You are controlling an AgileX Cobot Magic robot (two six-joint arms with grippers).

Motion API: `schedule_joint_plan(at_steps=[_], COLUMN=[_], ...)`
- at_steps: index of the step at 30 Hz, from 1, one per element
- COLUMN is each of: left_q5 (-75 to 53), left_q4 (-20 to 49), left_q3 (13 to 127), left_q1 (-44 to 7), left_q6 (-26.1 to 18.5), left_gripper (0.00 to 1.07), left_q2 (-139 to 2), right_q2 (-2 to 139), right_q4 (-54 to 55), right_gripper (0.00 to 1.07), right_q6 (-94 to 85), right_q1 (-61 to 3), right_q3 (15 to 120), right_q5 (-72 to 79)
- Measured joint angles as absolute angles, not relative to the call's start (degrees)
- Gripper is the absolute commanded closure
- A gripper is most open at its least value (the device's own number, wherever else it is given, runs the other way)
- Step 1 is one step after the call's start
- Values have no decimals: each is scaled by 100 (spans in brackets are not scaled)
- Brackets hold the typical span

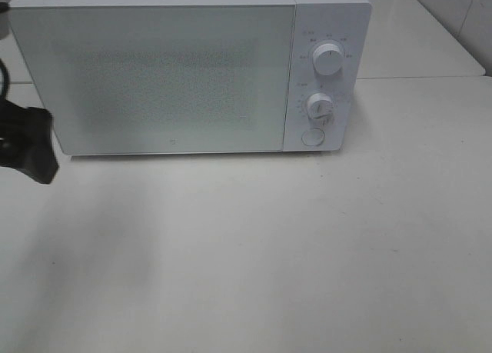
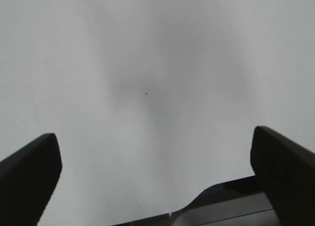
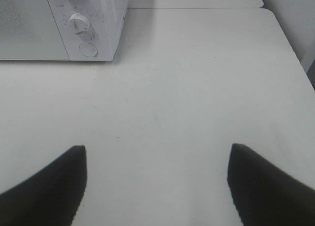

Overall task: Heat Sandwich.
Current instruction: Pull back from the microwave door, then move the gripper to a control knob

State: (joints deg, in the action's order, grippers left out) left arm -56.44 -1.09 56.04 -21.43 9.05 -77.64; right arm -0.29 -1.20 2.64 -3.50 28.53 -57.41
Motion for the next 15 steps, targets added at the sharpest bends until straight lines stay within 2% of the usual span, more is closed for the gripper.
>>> schedule_joint_plan(at_steps=[1,2,4,7,11,15], left_q5=[-5838,-5936,-6050,-6400,-6578,-6686], left_q4=[218,407,573,888,802,561], left_q3=[5604,5604,5604,5604,5495,5231], left_q1=[-1684,-1450,-1278,-653,-338,-298], left_q6=[636,516,413,258,223,218], left_gripper=[7,7,7,7,7,7], left_q2=[-7603,-7511,-7431,-7013,-6469,-6022], right_q2=[-29,-29,-29,-29,-29,-29], right_q4=[-120,-120,-120,-120,-120,-120], right_gripper=[31,31,31,31,31,31], right_q6=[264,264,264,264,264,264], right_q1=[-350,-350,-350,-350,-350,-350], right_q3=[2853,2853,2853,2853,2853,2853], right_q5=[-5741,-5741,-5741,-5741,-5735,-5735])
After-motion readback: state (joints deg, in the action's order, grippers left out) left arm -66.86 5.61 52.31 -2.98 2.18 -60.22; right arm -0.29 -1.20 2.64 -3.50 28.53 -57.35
